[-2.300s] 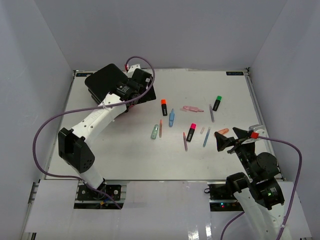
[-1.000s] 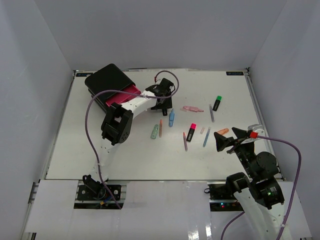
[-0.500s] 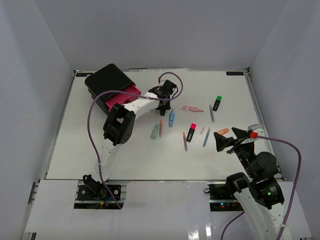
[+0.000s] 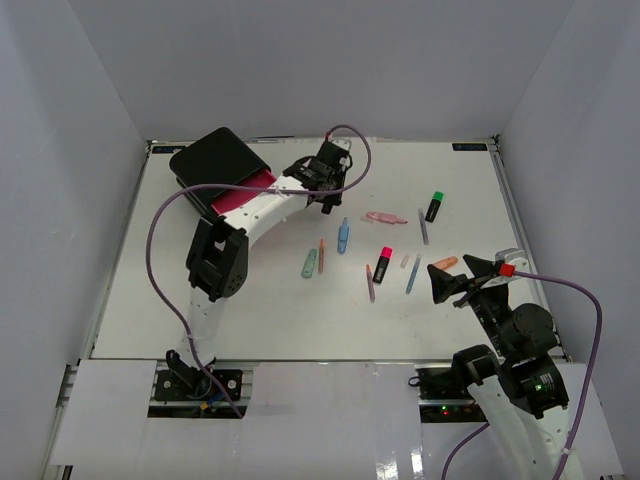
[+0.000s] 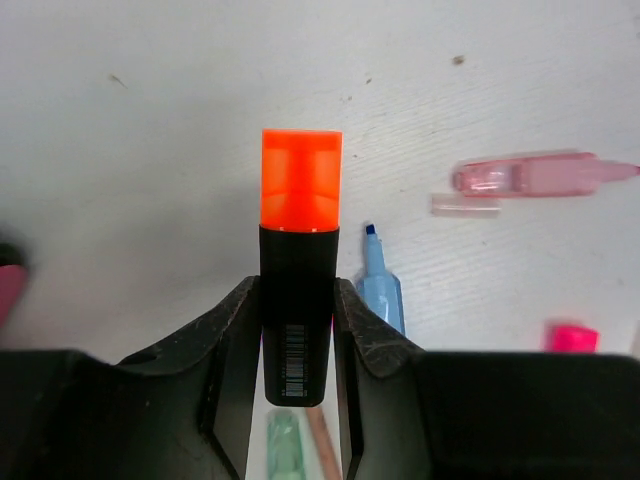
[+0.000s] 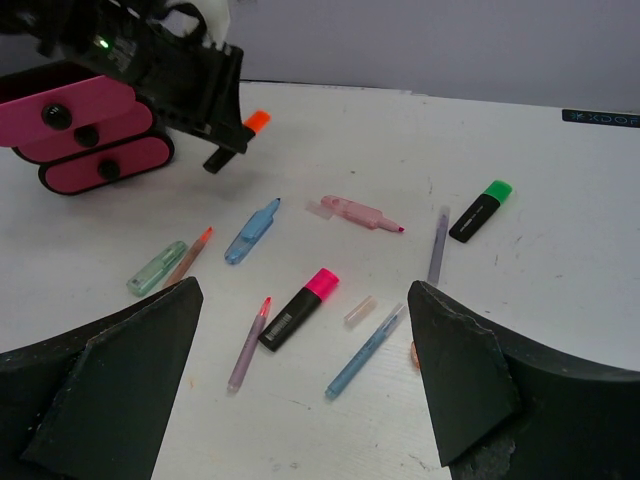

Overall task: Sort the stationery into containers
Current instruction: Pick up the pen from the center of the board, then place the pen in the drawer.

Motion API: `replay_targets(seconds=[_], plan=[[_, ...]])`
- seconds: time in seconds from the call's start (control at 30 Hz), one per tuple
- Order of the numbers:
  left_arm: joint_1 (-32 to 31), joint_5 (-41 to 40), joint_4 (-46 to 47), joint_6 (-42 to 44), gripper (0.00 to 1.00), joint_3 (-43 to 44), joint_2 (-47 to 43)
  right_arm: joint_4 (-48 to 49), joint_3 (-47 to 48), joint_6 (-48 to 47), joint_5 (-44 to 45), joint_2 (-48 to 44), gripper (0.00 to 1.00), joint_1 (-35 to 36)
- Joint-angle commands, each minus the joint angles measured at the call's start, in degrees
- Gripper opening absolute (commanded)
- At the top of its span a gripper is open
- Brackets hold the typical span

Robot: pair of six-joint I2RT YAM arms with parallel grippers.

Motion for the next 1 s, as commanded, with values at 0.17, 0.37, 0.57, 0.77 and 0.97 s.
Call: replay_targets(seconds=[0.17,0.37,0.57,0.77,0.97], plan=[[0.18,-8.90,-3.60,20.99,0.24,-7.02,-26.36,2.99,-0.03,-0.83,-0.66,-0.11,0.90,0.30],[4.57,-12.96,-2.11,29.90,0.25,-20.11,-35.34,2.99,0.06,-0.83,-0.66,-0.20,0.90,0.30],[11.07,-10.77,3.43,31.93,0.28,-30.74,-42.03,2.91,0.05,-0.92,-0.92,-0.20,0.90,0.38],[12.93,-10.85,9.58,36.24,0.28,-34.02,-42.92,2.91,-0.03,-0.92,-1.19,-0.02,0.90,0.30],[13.28,-10.41,13.88,40.37,0.29,-34.19,-42.56,2.90,-0.03,-0.83,-1.18,-0.03,0.90,0.30]])
